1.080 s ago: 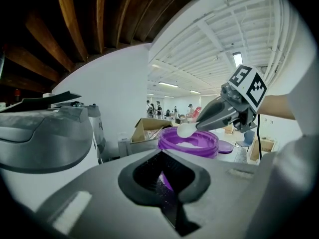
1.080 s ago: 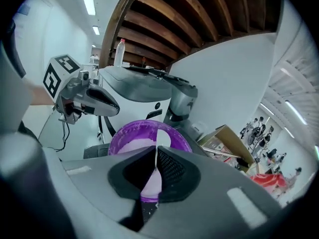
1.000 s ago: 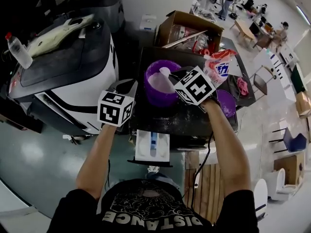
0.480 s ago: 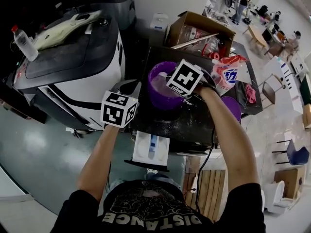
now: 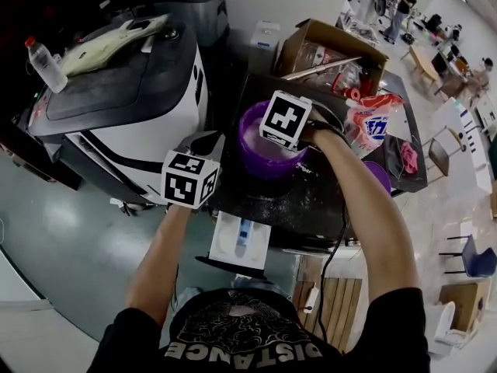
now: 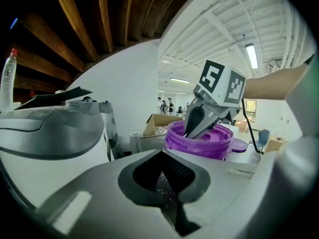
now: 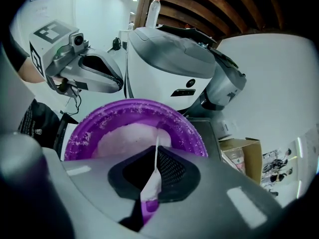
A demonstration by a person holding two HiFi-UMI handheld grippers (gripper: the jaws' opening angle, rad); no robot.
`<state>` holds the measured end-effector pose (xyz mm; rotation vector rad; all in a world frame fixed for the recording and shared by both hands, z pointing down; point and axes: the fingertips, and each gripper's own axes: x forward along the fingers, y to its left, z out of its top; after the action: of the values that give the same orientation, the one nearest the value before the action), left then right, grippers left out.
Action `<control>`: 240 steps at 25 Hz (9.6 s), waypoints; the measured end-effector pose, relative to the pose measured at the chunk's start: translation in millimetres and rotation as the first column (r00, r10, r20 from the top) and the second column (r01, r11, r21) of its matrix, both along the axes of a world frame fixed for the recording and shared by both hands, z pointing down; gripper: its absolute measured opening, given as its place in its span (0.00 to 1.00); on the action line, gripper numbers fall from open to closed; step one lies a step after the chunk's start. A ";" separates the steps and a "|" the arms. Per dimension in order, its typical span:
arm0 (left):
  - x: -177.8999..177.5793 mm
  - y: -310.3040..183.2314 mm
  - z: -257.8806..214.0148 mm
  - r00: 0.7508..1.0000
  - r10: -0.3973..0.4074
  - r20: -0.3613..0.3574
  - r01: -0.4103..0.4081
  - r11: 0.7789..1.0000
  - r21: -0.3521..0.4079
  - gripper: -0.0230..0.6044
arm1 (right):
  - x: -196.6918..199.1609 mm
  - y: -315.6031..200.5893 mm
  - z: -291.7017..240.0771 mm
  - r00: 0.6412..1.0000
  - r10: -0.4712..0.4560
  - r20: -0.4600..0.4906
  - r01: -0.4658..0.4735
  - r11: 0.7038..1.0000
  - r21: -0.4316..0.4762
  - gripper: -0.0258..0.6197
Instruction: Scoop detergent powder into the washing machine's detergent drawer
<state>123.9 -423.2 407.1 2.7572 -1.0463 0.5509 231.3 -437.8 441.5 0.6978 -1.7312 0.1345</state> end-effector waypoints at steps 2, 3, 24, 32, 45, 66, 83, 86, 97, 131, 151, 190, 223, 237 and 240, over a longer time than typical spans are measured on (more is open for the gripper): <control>-1.6 -0.9 0.2 1.000 -0.011 0.001 0.011 1.000 -0.001 0.04 | -4.4 3.3 3.3 1.000 -0.019 0.004 0.020 0.999 -0.046 0.10; -2.4 -1.2 0.1 1.000 -0.015 0.001 0.015 1.000 -0.001 0.04 | -7.8 6.1 6.0 1.000 -0.030 0.003 0.030 0.997 -0.075 0.10; 0.7 5.3 -7.5 0.999 -0.043 -0.008 0.043 0.999 0.021 0.04 | -32.4 48.2 17.3 0.996 -0.070 0.057 0.087 0.910 -0.404 0.10; 7.5 11.4 -4.6 1.000 -0.025 -0.004 0.025 0.999 0.024 0.04 | -32.0 52.0 12.3 0.985 0.048 0.164 0.040 0.869 -0.492 0.10; 13.8 5.5 -14.7 0.999 -0.014 -0.031 0.015 1.000 0.027 0.04 | -32.9 50.7 -9.0 0.892 0.348 0.287 -0.119 0.796 -0.594 0.10; 28.1 21.7 -21.7 0.977 0.209 -0.046 -0.208 0.978 0.031 0.04 | -8.8 54.2 -42.3 0.377 0.742 0.554 -0.416 0.670 -0.614 0.10; 6.7 49.8 -30.0 0.952 0.300 -0.061 -0.298 0.953 0.049 0.04 | -6.9 70.8 -78.6 -0.317 0.636 0.703 -0.473 0.537 -0.699 0.10; 2.1 58.9 -30.3 0.946 0.317 -0.067 -0.314 0.948 0.050 0.04 | -10.5 82.6 -81.0 -0.381 0.598 0.705 -0.470 0.532 -0.705 0.10; -10.0 84.4 -25.2 0.932 0.349 -0.101 -0.348 0.937 0.031 0.04 | -22.5 127.1 -89.8 -0.573 0.451 0.685 -0.452 0.523 -0.723 0.10; -76.8 181.6 10.8 1.000 -0.014 -0.026 0.015 0.999 0.036 0.04 | -84.5 230.0 -16.0 -0.431 0.602 0.673 -0.172 0.677 -0.715 0.10; -104.3 220.2 68.8 0.993 -0.100 0.070 0.104 0.994 -0.046 0.04 | -125.0 250.3 80.9 0.100 0.693 0.714 -0.234 0.714 -0.660 0.10; -134.7 226.3 86.4 0.983 -0.158 0.088 0.165 0.984 -0.070 0.04 | -145.8 247.2 132.0 0.940 0.099 0.326 -0.080 0.994 -0.072 0.10; -138.7 228.1 88.6 0.983 -0.161 0.087 0.168 0.983 -0.073 0.04 | -139.0 228.9 131.0 0.988 -0.155 -0.005 0.152 0.960 0.234 0.09; -135.2 226.8 87.8 0.984 -0.155 0.090 0.162 0.984 -0.075 0.04 | -134.4 222.2 120.2 0.969 -0.221 -0.112 0.246 0.906 0.345 0.09; -134.0 227.2 88.0 0.984 -0.154 0.092 0.161 0.984 -0.075 0.04 | -133.3 222.3 119.3 0.969 -0.222 -0.111 0.247 0.904 0.350 0.09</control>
<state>-10.2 -196.0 495.1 2.5721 -1.2196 0.6775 97.9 -215.5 560.8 0.7410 -1.7767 -0.3825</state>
